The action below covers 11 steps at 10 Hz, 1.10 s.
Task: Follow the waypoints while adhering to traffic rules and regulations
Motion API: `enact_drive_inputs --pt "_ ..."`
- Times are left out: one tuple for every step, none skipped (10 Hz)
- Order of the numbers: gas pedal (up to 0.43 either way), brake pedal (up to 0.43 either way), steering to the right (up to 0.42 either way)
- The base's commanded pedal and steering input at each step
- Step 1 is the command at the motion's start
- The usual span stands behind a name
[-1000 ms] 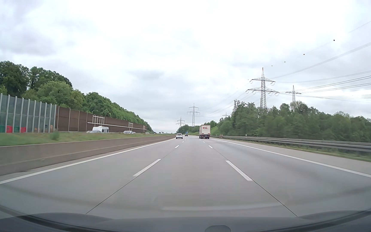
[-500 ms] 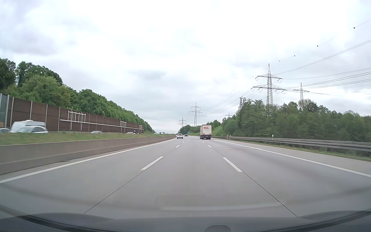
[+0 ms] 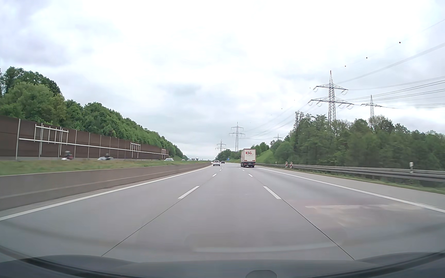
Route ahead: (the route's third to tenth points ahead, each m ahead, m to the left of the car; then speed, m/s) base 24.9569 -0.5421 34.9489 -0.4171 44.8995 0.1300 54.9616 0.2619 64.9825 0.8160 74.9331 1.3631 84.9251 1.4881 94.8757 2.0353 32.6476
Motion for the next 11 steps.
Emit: enact_drive_inputs --pt "0.39 0.0 -0.004" --pt "0.398 0.0 -0.004" --pt "0.398 0.0 -0.004" --pt "0.409 0.0 -0.004" --pt "0.409 0.0 -0.004" --pt "0.421 0.0 -0.004" --pt "0.421 0.0 -0.004" --pt "0.421 0.0 -0.004" --pt "0.421 0.0 -0.004" --pt "0.421 0.0 -0.004" --pt "0.421 0.0 -0.004"
